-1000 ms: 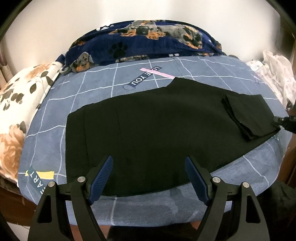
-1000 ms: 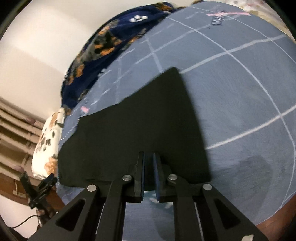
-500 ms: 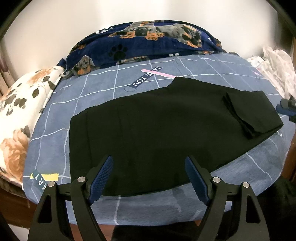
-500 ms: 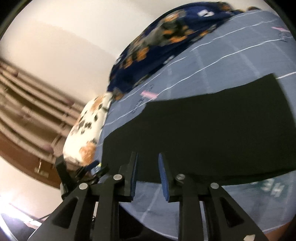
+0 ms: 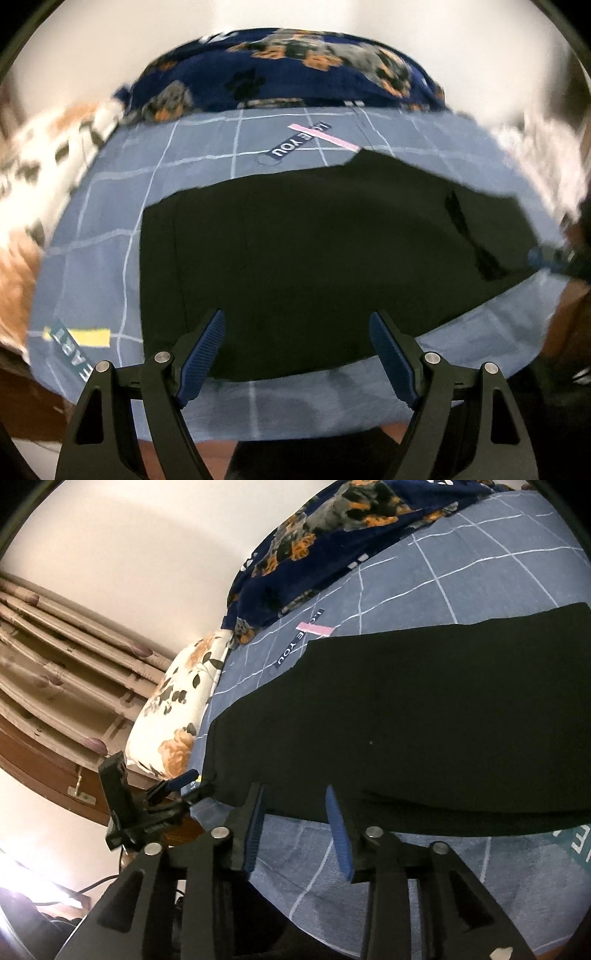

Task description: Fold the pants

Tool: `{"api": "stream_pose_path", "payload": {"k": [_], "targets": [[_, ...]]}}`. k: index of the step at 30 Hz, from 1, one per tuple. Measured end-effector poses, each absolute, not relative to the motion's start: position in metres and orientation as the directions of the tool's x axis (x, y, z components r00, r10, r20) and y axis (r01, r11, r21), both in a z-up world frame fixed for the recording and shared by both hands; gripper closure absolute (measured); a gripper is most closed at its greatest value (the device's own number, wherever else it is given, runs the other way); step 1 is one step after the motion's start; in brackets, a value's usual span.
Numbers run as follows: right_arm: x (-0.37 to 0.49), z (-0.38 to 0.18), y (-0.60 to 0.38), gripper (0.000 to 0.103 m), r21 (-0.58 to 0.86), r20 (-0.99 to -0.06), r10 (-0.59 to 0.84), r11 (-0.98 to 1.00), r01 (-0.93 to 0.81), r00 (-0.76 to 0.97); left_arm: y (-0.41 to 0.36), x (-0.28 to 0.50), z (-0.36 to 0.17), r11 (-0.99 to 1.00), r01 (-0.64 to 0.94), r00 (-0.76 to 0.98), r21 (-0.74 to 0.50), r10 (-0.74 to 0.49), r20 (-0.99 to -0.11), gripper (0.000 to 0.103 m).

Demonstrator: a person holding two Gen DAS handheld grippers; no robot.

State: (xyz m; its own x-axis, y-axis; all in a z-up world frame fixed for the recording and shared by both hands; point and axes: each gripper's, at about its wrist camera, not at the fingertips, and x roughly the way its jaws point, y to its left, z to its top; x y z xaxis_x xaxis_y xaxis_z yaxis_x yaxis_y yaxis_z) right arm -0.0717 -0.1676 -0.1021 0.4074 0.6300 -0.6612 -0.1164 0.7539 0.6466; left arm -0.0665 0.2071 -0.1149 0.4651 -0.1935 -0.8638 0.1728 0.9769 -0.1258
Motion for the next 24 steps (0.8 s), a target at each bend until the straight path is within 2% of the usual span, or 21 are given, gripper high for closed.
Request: {"api": "stream_pose_path", "payload": {"k": [3, 8, 15, 24], "targets": [[-0.072, -0.103, -0.167, 0.065, 0.654, -0.657, 0.638, 0.747, -0.117, 0.401, 0.249, -0.059, -0.116, 0.963, 0.137, 0.429, -0.232, -0.268, -0.862, 0.023], [-0.072, -0.104, -0.167, 0.063, 0.662, -0.652, 0.647, 0.740, -0.119, 0.396, 0.294, -0.052, -0.134, 0.937, 0.130, 0.350, -0.324, -0.349, -0.869, 0.025], [-0.073, -0.106, -0.166, 0.059, 0.660, -0.662, 0.639, 0.745, -0.099, 0.391, 0.337, -0.036, -0.164, 0.862, 0.027, 0.310, -0.507, -0.489, -0.815, 0.025], [-0.072, -0.115, -0.164, 0.057, 0.669, -0.671, 0.639, 0.740, -0.064, 0.375, 0.332, -0.013, -0.177, 0.836, 0.108, 0.227, -0.538, -0.547, -0.806, 0.025]]}}
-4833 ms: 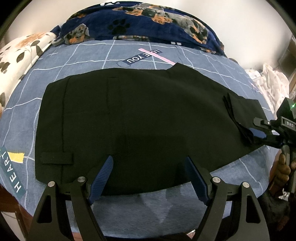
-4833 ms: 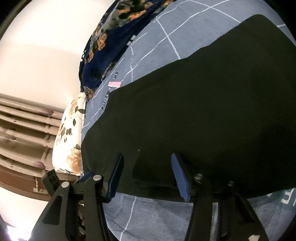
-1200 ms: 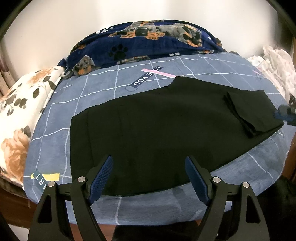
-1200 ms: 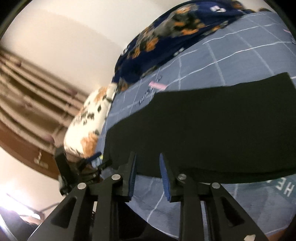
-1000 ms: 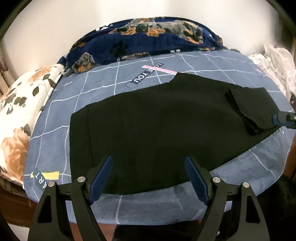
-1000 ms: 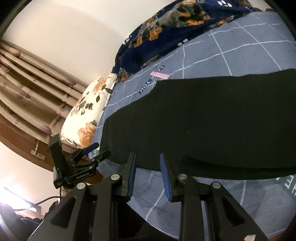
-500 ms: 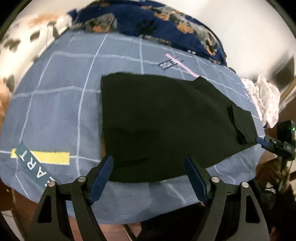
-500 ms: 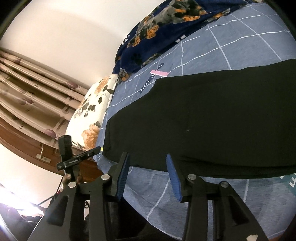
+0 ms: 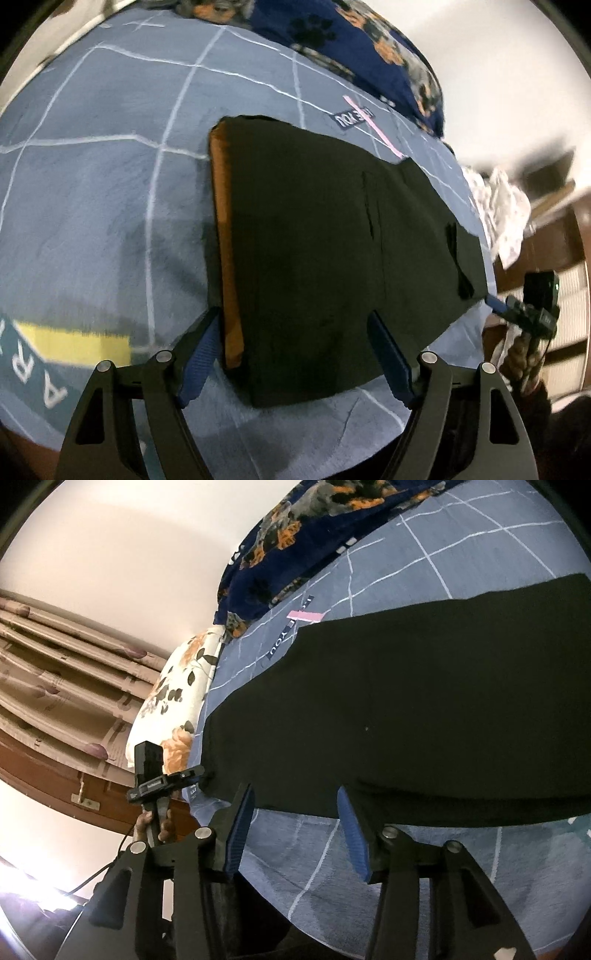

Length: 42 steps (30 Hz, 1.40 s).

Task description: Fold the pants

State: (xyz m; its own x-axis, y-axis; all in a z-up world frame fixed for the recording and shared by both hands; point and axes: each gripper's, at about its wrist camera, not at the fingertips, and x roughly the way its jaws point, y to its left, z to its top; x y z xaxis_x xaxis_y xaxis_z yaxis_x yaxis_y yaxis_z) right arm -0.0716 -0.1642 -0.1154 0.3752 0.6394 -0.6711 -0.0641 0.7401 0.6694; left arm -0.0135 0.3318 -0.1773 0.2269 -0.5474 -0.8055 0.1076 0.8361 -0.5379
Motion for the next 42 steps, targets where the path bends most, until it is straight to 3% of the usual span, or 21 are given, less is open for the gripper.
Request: {"api": "stream_pose_path", "payload": {"k": [4, 9, 14, 18, 22, 23, 25, 30, 32, 33, 34, 35, 37, 42], "targets": [[-0.071, -0.118, -0.162, 0.055, 0.669, -0.673, 0.640, 0.740, -0.063, 0.369, 0.340, -0.007, -0.168, 0.724, 0.093, 0.210, -0.684, -0.686, -0.697, 0.025], [-0.070, -0.123, -0.162, 0.050, 0.673, -0.677, 0.638, 0.738, -0.042, 0.367, 0.325, -0.004, -0.167, 0.759, 0.156, 0.165, -0.632, -0.651, -0.741, 0.025], [-0.069, -0.125, -0.160, 0.049, 0.671, -0.682, 0.637, 0.741, -0.039, 0.358, 0.333, -0.005, -0.162, 0.680, 0.143, 0.199, -0.719, -0.732, -0.652, 0.025], [-0.066, -0.128, -0.160, 0.048, 0.677, -0.683, 0.641, 0.736, -0.025, 0.350, 0.326, -0.001, -0.178, 0.731, 0.111, 0.157, -0.673, -0.682, -0.715, 0.026], [-0.067, -0.129, -0.157, 0.047, 0.668, -0.693, 0.636, 0.744, -0.029, 0.340, 0.334, -0.006, -0.165, 0.570, 0.093, 0.240, -0.816, -0.808, -0.538, 0.026], [-0.067, -0.129, -0.157, 0.047, 0.668, -0.693, 0.635, 0.744, -0.030, 0.341, 0.335, -0.006, -0.166, 0.563, 0.089, 0.246, -0.821, -0.812, -0.530, 0.026], [-0.066, -0.129, -0.158, 0.046, 0.670, -0.691, 0.637, 0.742, -0.027, 0.343, 0.330, -0.004, -0.181, 0.667, 0.043, 0.192, -0.744, -0.736, -0.649, 0.027], [-0.065, -0.129, -0.157, 0.046, 0.669, -0.693, 0.635, 0.743, -0.023, 0.343, 0.333, -0.008, -0.165, 0.600, 0.042, 0.251, -0.799, -0.780, -0.573, 0.026], [-0.065, -0.129, -0.156, 0.046, 0.671, -0.691, 0.637, 0.741, -0.025, 0.343, 0.327, -0.008, -0.161, 0.648, 0.066, 0.251, -0.759, -0.747, -0.616, 0.026], [-0.066, -0.129, -0.156, 0.046, 0.672, -0.690, 0.638, 0.740, -0.025, 0.342, 0.320, -0.007, -0.162, 0.698, 0.079, 0.242, -0.712, -0.706, -0.666, 0.033], [-0.066, -0.129, -0.156, 0.046, 0.670, -0.692, 0.637, 0.742, -0.025, 0.340, 0.315, -0.008, -0.164, 0.740, 0.086, 0.235, -0.667, -0.666, -0.708, 0.052], [-0.065, -0.130, -0.155, 0.046, 0.669, -0.694, 0.636, 0.743, -0.026, 0.338, 0.313, -0.008, -0.166, 0.772, 0.087, 0.236, -0.630, -0.630, -0.740, 0.061], [-0.066, -0.129, -0.155, 0.046, 0.668, -0.693, 0.636, 0.744, -0.028, 0.339, 0.314, -0.011, -0.166, 0.776, 0.076, 0.263, -0.626, -0.622, -0.738, 0.068], [-0.065, -0.127, -0.155, 0.046, 0.668, -0.690, 0.636, 0.743, -0.034, 0.346, 0.300, -0.021, -0.138, 0.789, 0.088, 0.346, -0.608, -0.597, -0.724, 0.073]]}}
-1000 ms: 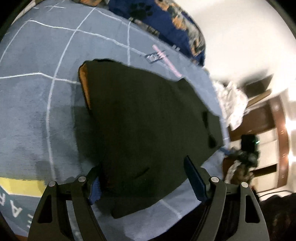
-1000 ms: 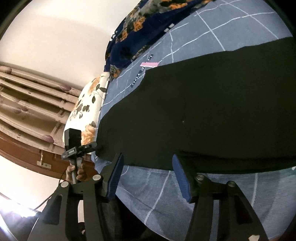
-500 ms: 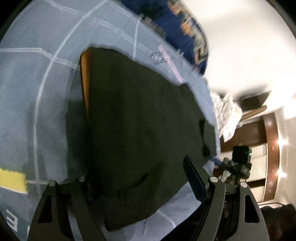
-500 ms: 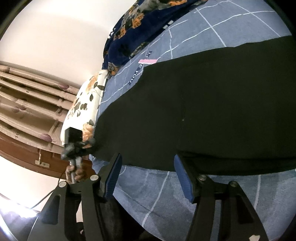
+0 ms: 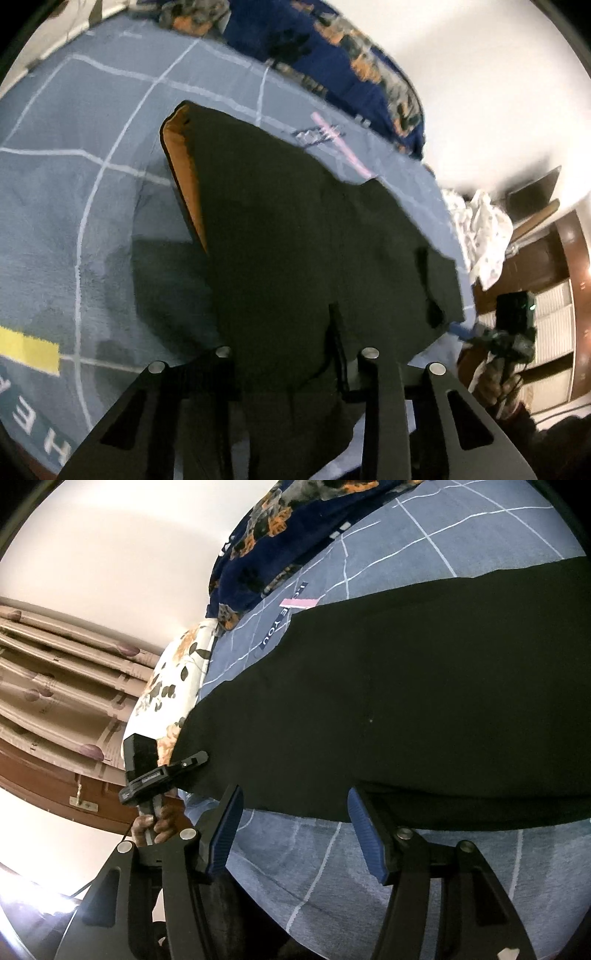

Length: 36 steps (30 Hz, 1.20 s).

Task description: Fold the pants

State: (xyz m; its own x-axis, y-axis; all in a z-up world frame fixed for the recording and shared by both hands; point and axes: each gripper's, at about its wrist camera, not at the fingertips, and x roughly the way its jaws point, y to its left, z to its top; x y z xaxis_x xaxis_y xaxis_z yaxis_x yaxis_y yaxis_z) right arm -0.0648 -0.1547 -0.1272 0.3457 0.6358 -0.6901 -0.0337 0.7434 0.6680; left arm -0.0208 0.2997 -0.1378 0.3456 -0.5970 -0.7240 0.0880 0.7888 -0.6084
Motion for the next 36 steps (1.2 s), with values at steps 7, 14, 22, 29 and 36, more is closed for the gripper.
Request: {"api": "stream_pose_path", "payload": {"k": [7, 14, 22, 29, 36], "targets": [[-0.065, -0.122, -0.155, 0.046, 0.688, -0.664, 0.655, 0.724, -0.047, 0.362, 0.246, -0.029, -0.080, 0.772, 0.201, 0.405, -0.603, -0.626, -0.667, 0.073], [-0.055, -0.108, -0.162, 0.044, 0.762, -0.577, 0.713, 0.646, -0.053, 0.398, 0.196, -0.027, -0.048, 0.765, 0.301, 0.415, -0.569, -0.642, -0.645, 0.073], [-0.034, -0.105, -0.161, 0.041, 0.881, -0.426, 0.820, 0.473, -0.033, 0.382, 0.153, -0.025, -0.037, 0.756, 0.353, 0.406, -0.551, -0.654, -0.638, 0.073], [-0.020, -0.096, -0.155, 0.037, 0.943, -0.296, 0.876, 0.332, -0.031, 0.380, 0.124, -0.025, -0.033, 0.735, 0.383, 0.388, -0.560, -0.678, -0.625, 0.073], [-0.016, -0.093, -0.164, 0.033, 0.963, -0.241, 0.885, 0.271, -0.019, 0.399, 0.098, -0.018, -0.031, 0.719, 0.405, 0.372, -0.564, -0.694, -0.617, 0.073]]}}
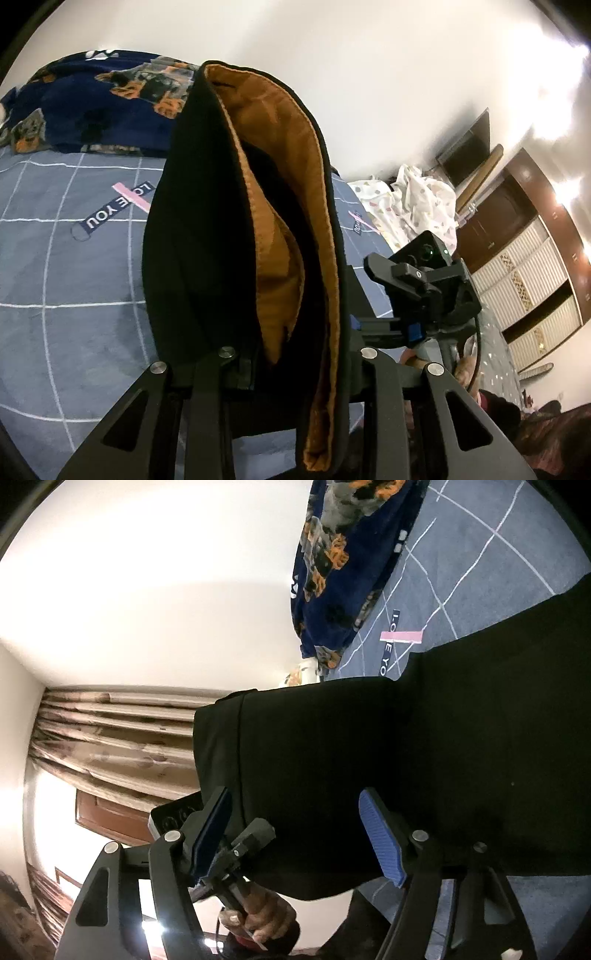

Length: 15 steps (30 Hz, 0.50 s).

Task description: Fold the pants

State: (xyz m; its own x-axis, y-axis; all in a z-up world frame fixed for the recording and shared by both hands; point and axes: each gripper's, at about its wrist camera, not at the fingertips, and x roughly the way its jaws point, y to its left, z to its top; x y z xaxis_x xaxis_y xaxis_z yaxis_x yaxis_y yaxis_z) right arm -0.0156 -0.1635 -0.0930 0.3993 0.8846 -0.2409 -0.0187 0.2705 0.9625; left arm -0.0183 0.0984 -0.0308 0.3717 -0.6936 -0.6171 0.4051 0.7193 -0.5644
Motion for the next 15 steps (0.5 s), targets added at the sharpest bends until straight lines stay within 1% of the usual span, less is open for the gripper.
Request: {"api": "stream_pose_path", "payload": {"k": [7, 15], "targets": [[-0.011, -0.094, -0.172, 0.033, 0.971, -0.216, 0.886, 0.240, -0.006, 0.410, 0.070, -0.018, -0.031, 0.701, 0.434, 0.341, -0.566, -0.709, -0.617, 0.073], [-0.009, -0.085, -0.194, 0.030, 0.973, -0.197, 0.876, 0.229, -0.020, 0.440, 0.023, -0.016, -0.033, 0.680, 0.484, 0.282, -0.551, -0.717, -0.637, 0.073]]}}
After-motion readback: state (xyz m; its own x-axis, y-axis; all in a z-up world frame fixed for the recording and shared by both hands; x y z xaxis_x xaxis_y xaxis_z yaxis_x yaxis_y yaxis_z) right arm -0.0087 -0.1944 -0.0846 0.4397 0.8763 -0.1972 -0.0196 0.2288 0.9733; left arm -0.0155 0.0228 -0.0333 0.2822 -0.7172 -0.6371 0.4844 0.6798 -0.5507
